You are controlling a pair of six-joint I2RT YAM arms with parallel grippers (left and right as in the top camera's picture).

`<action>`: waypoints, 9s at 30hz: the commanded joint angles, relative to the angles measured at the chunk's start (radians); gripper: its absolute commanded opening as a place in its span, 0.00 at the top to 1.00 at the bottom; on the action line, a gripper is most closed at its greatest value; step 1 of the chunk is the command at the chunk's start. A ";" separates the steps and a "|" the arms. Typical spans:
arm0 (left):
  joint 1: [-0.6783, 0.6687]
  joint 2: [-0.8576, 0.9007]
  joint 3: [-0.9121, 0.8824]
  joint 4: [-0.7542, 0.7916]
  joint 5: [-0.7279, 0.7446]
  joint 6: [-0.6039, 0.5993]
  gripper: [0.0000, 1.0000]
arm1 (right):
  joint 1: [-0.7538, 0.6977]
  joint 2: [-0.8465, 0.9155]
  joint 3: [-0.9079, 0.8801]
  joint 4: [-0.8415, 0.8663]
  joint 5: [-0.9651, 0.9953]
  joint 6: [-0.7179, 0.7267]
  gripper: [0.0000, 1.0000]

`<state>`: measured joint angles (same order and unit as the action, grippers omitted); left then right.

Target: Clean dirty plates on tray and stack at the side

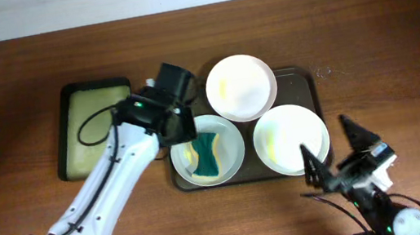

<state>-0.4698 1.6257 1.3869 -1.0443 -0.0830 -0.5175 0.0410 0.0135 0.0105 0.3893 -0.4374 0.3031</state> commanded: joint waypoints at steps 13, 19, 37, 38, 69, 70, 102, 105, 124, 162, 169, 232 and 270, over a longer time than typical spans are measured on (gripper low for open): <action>0.115 -0.018 0.008 -0.042 0.015 0.010 0.41 | -0.041 0.667 1.085 -1.297 -0.216 -0.214 0.02; 0.115 -0.018 0.008 -0.047 0.015 0.010 0.39 | -0.039 1.013 1.146 -1.281 -0.356 -0.103 0.32; 0.115 -0.018 0.007 -0.055 0.015 0.010 0.31 | 0.417 1.691 1.145 -0.974 0.247 0.166 0.43; 0.115 -0.018 0.007 -0.054 0.015 0.010 0.31 | 0.417 1.711 1.145 -0.962 0.246 0.143 0.44; 0.086 -0.017 -0.271 0.203 0.345 0.096 0.25 | 0.418 1.897 1.143 -0.930 0.228 0.113 0.92; 0.085 -0.017 -0.290 0.232 0.358 0.093 0.25 | 0.418 1.897 1.143 -0.931 0.228 0.113 0.92; -0.071 0.078 -0.373 0.442 0.236 0.005 0.47 | 0.418 1.897 1.143 -0.931 0.228 0.113 0.92; -0.071 0.080 -0.373 0.446 0.212 0.006 0.47 | 0.418 1.897 1.143 -0.931 0.229 0.113 0.92; -0.071 0.118 -0.342 0.440 0.217 -0.047 0.51 | 0.418 1.897 1.143 -0.930 0.229 0.113 0.92; -0.063 0.106 -0.265 0.362 -0.303 -0.046 1.00 | 0.418 1.897 1.143 -0.931 0.240 0.113 0.96; -0.065 0.116 -0.238 0.476 0.101 -0.078 1.00 | 0.418 1.897 1.143 -0.930 0.239 0.113 0.96; 0.566 -0.019 0.002 0.120 0.109 0.199 1.00 | 0.583 1.817 1.693 -1.429 0.547 -0.151 0.96; 0.061 0.429 -0.030 0.174 -0.281 0.120 1.00 | 0.384 1.891 1.139 -0.908 0.187 0.046 0.96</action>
<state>-0.4423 2.0003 1.3800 -0.8486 0.0162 -0.3870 0.4316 1.9087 1.1591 -0.5125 -0.2680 0.3447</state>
